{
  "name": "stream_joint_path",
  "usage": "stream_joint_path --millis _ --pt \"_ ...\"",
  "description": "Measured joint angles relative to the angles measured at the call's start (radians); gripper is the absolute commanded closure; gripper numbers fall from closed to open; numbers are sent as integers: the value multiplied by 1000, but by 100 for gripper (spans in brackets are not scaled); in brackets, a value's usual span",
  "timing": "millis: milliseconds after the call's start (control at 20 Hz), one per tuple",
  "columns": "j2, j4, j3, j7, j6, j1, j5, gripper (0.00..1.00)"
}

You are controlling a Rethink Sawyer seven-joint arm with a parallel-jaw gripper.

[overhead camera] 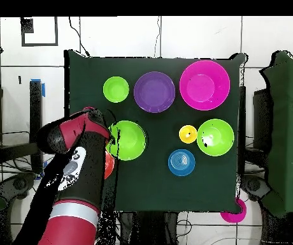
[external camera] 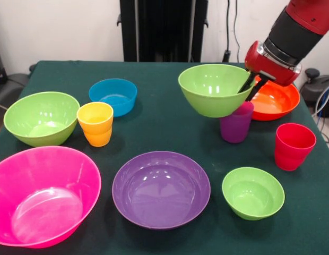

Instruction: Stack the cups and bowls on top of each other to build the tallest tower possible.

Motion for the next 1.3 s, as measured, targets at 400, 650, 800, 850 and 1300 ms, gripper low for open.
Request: stream_joint_path --millis 400,650,800,850,1300 --pt "-12 0 5 0 27 0 40 100" --pt "-39 0 7 0 32 0 63 100" --pt "-54 0 7 0 32 0 80 100" --pt "-61 -1 7 0 32 0 87 100" --pt "-62 -25 7 0 33 2 99 100"
